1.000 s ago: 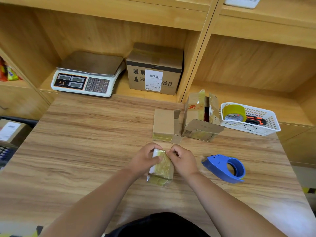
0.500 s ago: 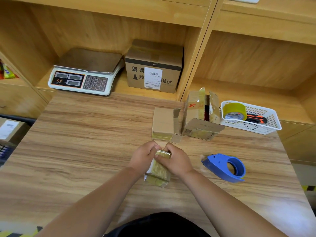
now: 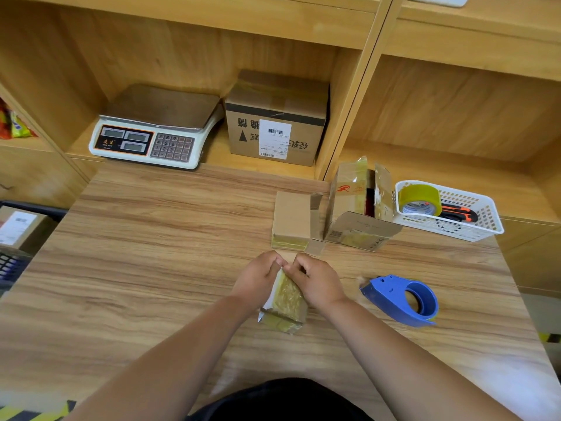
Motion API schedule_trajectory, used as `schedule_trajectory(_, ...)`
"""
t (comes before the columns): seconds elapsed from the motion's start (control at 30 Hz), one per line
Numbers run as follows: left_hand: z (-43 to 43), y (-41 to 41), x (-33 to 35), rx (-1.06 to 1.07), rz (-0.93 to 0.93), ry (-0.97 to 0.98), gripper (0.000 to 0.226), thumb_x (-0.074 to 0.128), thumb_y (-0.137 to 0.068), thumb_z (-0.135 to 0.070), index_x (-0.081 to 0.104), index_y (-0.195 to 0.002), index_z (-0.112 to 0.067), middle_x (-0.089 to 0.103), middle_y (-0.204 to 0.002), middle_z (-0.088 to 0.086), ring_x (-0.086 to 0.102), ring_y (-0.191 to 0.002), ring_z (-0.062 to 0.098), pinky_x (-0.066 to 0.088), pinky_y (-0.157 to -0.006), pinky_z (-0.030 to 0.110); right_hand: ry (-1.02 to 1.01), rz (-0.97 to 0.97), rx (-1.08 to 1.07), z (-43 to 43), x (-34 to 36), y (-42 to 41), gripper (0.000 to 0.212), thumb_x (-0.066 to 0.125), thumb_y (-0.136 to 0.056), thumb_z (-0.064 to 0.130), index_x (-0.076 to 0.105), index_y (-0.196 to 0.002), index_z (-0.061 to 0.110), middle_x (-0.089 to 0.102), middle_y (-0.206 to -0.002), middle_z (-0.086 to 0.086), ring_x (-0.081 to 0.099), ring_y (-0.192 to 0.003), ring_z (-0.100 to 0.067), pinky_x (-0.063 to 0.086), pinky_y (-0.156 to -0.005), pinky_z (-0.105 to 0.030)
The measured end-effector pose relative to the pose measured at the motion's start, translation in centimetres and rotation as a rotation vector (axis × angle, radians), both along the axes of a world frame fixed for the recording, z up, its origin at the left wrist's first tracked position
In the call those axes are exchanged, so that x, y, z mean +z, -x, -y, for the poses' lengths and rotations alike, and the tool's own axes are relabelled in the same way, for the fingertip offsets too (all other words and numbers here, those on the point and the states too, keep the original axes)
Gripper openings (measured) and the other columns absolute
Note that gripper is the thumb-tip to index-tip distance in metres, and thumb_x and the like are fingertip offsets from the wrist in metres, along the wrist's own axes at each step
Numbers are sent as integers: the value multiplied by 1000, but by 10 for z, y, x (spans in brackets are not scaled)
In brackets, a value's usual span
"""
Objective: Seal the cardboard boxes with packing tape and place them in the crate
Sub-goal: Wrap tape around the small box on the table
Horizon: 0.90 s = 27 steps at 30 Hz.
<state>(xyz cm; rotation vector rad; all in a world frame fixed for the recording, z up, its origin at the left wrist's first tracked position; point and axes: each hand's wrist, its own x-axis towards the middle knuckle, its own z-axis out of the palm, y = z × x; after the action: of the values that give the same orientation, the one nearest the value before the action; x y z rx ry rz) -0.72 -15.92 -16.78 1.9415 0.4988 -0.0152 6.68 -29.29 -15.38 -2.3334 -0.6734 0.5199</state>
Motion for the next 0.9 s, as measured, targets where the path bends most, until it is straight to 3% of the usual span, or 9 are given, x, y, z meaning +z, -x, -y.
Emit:
schedule_trajectory(0.1, -1, 1, 1, 4, -13, -15, 25, 39, -99, -23, 59, -87, -31, 59, -77, -14, 52, -72, 3, 37, -62, 26, 124, 25, 108, 4, 4, 0, 28, 58, -86, 50, 50, -85, 23, 54, -70, 9, 51, -75, -16, 32, -60, -30)
schedule_trajectory(0.17, -1, 1, 1, 13, -9, -15, 25, 39, -99, -25, 58, -85, -34, 59, -77, -15, 52, -71, 2, 37, -62, 25, 220, 51, 149, 7, 7, 5, 42, 60, -78, 59, 48, -98, 24, 54, -83, 7, 47, -90, -19, 32, -69, -30)
schedule_trajectory(0.23, -1, 2, 1, 15, -3, -9, 27, 39, -99, -25, 57, -83, -37, 61, -81, -15, 54, -75, 3, 40, -65, 25, 287, 141, 175, 7, 7, 16, 61, 61, -68, 68, 44, -106, 24, 49, -89, 9, 45, -92, -18, 31, -77, -30)
schedule_trajectory(0.37, 0, 3, 1, 21, 9, -32, 26, 40, -99, -24, 57, -83, -35, 63, -88, -14, 57, -85, 5, 43, -72, 22, 271, 230, 148, 4, 4, 30, 82, 54, -56, 79, 44, -113, 21, 53, -102, 8, 50, -99, -16, 32, -91, -31)
schedule_trajectory(0.47, 0, 3, 0, 22, 8, -26, 24, 39, -99, -25, 60, -89, -31, 64, -91, -13, 57, -86, 4, 45, -75, 24, 227, 193, 125, 3, 2, 26, 68, 52, -63, 78, 44, -102, 23, 53, -93, 9, 52, -92, -15, 34, -86, -30)
schedule_trajectory(0.57, 3, 4, -1, 27, 24, -4, 24, 40, -100, -24, 60, -89, -31, 64, -93, -13, 56, -89, 3, 43, -76, 21, 70, 102, 7, 4, 0, 22, 41, 60, -74, 64, 40, -80, 28, 49, -65, 10, 50, -68, -14, 33, -63, -26)
schedule_trajectory(0.63, 3, 4, -1, 36, 30, -1, 24, 40, -99, -23, 59, -88, -31, 64, -93, -12, 56, -90, 4, 43, -76, 21, 6, 44, -66, 3, 1, 19, 38, 62, -79, 55, 37, -68, 29, 45, -55, 6, 44, -58, -13, 28, -52, -24)
schedule_trajectory(0.8, 3, 1, -3, 37, 17, -19, 24, 40, -99, -25, 60, -86, -26, 62, -81, -5, 55, -77, 13, 41, -67, 28, -30, -31, -117, 0, 4, 11, 35, 57, -89, 47, 50, -66, 21, 55, -60, -4, 46, -57, -16, 31, -52, -31)
schedule_trajectory(0.9, 2, 2, -2, 29, 19, -15, 23, 40, -99, -25, 61, -89, -24, 64, -86, -5, 57, -83, 12, 42, -70, 26, -44, -53, -100, 3, 4, 9, 32, 56, -93, 36, 59, -71, 14, 55, -60, -2, 50, -61, -19, 36, -55, -32)
